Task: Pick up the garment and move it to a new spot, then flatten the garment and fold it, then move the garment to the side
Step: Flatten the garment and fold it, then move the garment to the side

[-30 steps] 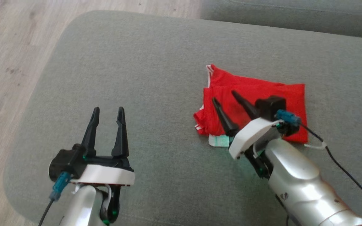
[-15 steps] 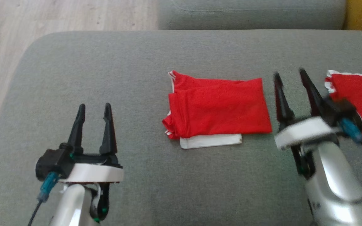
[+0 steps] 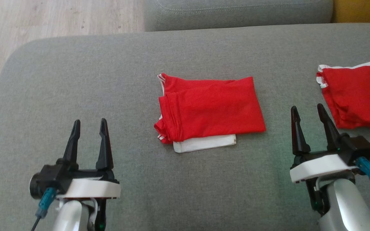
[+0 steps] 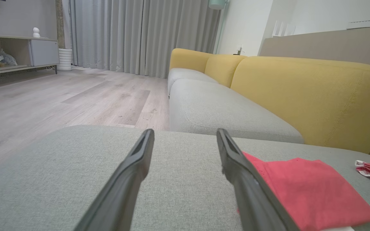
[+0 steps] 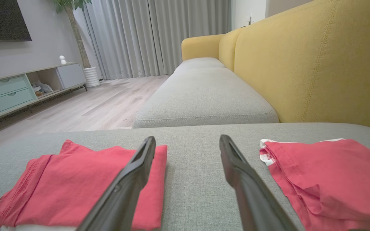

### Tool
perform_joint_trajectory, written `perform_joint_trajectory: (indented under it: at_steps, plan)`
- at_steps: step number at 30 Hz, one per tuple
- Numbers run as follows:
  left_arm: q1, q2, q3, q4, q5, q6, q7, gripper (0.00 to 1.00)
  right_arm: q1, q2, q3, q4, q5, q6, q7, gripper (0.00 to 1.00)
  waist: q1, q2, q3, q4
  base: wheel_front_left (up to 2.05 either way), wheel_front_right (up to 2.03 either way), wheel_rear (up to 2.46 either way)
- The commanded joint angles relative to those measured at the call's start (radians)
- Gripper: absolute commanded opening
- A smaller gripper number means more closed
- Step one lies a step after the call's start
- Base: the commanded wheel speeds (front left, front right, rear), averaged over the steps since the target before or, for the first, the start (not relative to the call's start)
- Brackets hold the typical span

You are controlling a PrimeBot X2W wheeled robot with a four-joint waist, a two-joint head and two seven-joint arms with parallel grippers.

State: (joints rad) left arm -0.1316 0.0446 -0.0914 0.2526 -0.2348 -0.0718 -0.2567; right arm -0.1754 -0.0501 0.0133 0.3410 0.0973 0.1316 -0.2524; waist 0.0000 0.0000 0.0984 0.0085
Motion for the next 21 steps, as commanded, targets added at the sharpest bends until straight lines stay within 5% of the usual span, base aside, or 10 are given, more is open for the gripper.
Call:
perform_joint_trajectory:
  at_steps: [1, 11, 21]
  plan:
    - [-0.032, 0.006, 0.036, -0.035, 0.006, -0.005, -0.005, 1.00, -0.039, 0.000, 0.018, -0.035, 0.002, -0.001, -0.009, 1.00, 0.0000, 0.0000, 0.007, 0.005, 0.00, 0.00, 0.00]
    - [-0.094, 0.006, -0.025, -0.034, -0.027, -0.006, -0.005, 1.00, -0.153, 0.000, 0.017, 0.042, -0.005, -0.001, 0.070, 1.00, 0.0000, 0.0000, 0.088, 0.090, 0.00, 0.00, 0.00]
    - [-0.125, 0.006, -0.057, -0.022, -0.052, 0.001, -0.005, 1.00, -0.264, 0.000, -0.014, 0.290, 0.003, -0.001, 0.194, 1.00, 0.0000, 0.0000, 0.136, 0.168, 0.00, 0.00, 0.00]
